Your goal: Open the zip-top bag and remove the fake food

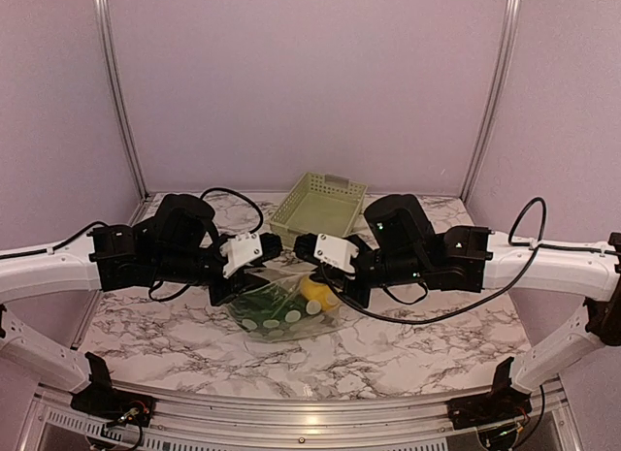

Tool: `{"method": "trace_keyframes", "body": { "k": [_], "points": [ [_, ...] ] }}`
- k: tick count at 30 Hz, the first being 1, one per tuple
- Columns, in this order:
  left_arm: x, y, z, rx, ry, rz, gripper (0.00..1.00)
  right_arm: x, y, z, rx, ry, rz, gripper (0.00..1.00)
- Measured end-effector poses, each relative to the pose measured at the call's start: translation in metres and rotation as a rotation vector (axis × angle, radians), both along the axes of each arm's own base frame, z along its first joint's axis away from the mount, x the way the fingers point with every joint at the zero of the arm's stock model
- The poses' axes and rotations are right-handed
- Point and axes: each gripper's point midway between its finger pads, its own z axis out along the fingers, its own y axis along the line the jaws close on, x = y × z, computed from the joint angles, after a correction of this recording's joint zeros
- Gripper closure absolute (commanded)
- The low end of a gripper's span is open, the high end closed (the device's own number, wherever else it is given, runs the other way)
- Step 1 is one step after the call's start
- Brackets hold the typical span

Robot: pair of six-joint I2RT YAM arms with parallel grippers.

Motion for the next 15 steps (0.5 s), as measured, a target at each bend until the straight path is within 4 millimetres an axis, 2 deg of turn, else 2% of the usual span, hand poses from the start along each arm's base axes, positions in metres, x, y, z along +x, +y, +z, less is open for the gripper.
{"method": "trace_keyframes", "body": {
  "k": [3,4,8,15],
  "points": [
    [-0.004,-0.004,-0.002,-0.002,0.009,-0.011,0.97,0.002,0.002,0.002,0.008,-0.010,-0.003,1.00],
    [-0.005,-0.005,-0.001,-0.012,0.018,-0.004,1.00,0.003,0.003,0.002,0.010,-0.014,-0.003,0.99],
    [-0.007,-0.009,0.011,-0.095,0.045,0.016,1.00,0.008,0.009,0.003,0.019,-0.026,-0.007,0.97],
    [-0.017,0.011,0.022,-0.297,0.136,0.134,1.00,0.022,0.042,0.013,0.086,-0.049,0.005,0.99]
  ]
}}
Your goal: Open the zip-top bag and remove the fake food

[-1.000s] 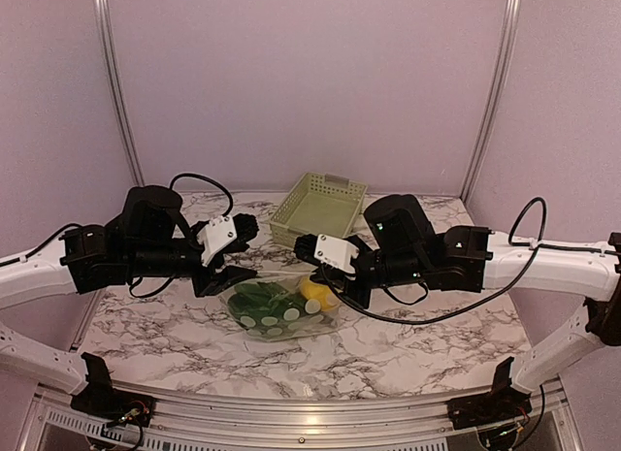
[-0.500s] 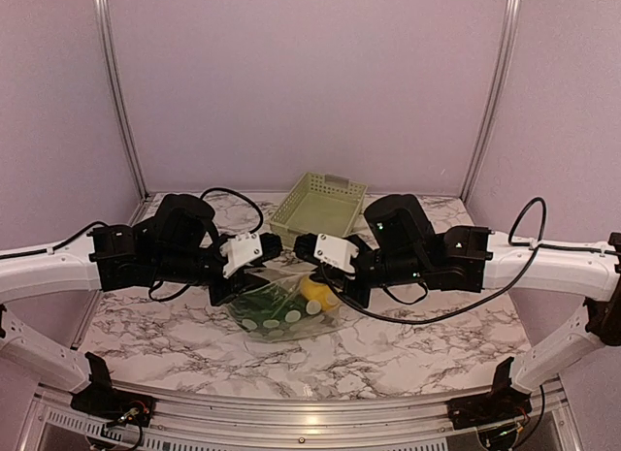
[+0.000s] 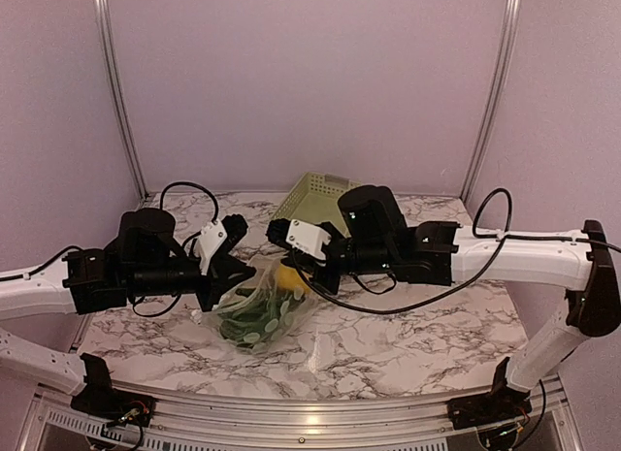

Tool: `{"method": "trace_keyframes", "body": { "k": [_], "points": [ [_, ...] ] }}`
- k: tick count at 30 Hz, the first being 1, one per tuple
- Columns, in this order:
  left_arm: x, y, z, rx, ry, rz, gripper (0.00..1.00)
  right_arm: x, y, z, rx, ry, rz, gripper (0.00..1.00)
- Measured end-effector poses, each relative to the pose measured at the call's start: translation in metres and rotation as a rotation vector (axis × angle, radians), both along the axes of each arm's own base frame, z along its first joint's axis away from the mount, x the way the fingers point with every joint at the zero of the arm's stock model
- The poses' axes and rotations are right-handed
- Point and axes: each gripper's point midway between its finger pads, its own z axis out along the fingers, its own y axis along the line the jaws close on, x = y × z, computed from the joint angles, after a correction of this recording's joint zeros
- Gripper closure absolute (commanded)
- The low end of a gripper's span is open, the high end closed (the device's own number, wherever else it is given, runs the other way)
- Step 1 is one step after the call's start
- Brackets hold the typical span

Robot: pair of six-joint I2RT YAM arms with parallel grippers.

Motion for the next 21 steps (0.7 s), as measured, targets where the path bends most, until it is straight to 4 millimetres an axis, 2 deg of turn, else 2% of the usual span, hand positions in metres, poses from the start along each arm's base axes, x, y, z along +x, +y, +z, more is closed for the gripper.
{"method": "trace_keyframes", "body": {
  "k": [8,12,16,19,21],
  "points": [
    [0.022,0.035,0.022,-0.200,0.103,0.312,1.00,0.015,0.051,0.017,0.109,-0.017,0.055,0.91],
    [0.039,0.054,0.022,-0.242,0.136,0.489,1.00,0.025,0.084,0.036,0.180,-0.039,0.091,0.85],
    [0.046,0.065,0.017,-0.247,0.150,0.573,1.00,0.032,0.112,0.052,0.254,-0.031,0.136,0.63],
    [0.048,0.070,0.015,-0.244,0.151,0.605,1.00,0.038,0.122,0.061,0.300,-0.008,0.154,0.52],
    [0.050,0.072,0.015,-0.244,0.146,0.622,1.00,0.042,0.122,0.063,0.320,0.030,0.158,0.47]
  ]
}}
